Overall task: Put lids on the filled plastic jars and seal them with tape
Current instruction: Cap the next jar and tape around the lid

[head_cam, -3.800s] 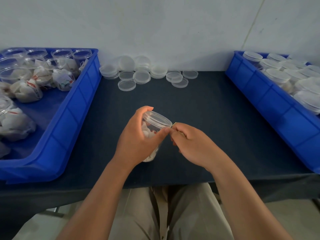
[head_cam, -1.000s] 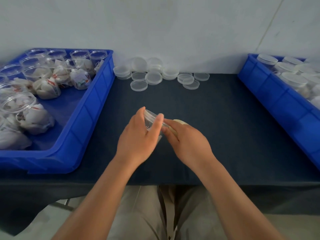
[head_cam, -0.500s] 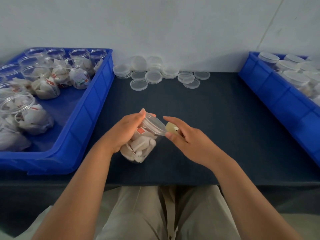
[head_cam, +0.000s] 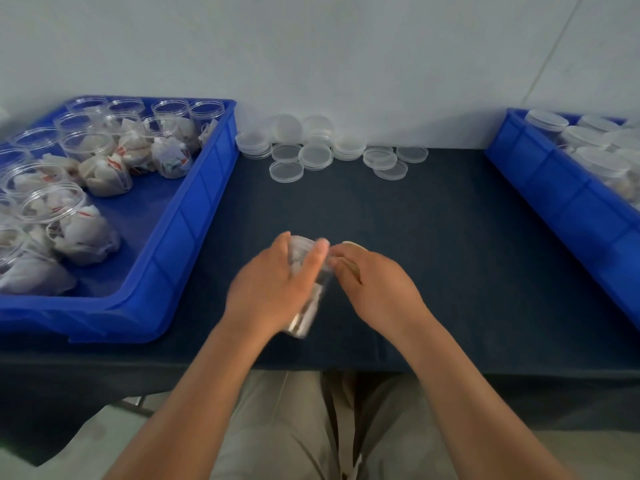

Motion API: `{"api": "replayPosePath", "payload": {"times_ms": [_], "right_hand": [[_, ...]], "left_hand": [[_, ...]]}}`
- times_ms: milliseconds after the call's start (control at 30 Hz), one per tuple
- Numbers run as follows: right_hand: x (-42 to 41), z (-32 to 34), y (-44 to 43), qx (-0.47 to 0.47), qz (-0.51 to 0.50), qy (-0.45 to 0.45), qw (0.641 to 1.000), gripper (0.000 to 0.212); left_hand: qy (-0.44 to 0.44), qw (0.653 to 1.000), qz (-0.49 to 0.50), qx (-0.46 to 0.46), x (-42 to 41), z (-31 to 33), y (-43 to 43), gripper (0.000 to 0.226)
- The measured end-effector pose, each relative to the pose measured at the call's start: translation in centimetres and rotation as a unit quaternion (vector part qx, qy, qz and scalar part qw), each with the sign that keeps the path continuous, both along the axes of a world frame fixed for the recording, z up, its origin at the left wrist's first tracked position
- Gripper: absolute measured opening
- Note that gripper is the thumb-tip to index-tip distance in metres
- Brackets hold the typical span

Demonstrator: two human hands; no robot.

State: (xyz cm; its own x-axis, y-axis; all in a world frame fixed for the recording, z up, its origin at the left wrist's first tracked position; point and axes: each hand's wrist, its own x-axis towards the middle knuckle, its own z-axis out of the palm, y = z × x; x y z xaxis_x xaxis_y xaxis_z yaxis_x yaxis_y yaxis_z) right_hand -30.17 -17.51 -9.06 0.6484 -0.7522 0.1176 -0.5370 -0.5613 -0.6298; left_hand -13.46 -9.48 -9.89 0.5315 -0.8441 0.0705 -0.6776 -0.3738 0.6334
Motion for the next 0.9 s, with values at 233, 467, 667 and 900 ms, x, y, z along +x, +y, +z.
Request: {"api": "replayPosePath", "payload": {"times_ms": [233, 467, 667, 900], "right_hand": [[-1.1, 0.9, -0.9, 0.028, -0.002, -0.012, 1.0, 0.037], [-4.7, 2.5, -3.3, 0.069, 0.038, 0.064, 0.995, 0.049], [-5.1, 1.6, -3.3, 0.067, 0.028, 0.101, 0.992, 0.048], [-2.7, 0.6, -3.3, 0.105, 0.061, 0.096, 0.988, 0.057]], "left_hand": [[0.198, 0.977, -0.018, -0.072, -0.5, -0.5, -0.4, 0.069], [0.257, 0.961, -0.022, -0.102, -0.4, -0.3, -0.1, 0.059], [0.268, 0.955, -0.029, -0.124, 0.3, -1.1, 0.2, 0.062], [0.364, 0.918, -0.077, -0.139, 1.8, -2.6, -0.6, 0.057]]}}
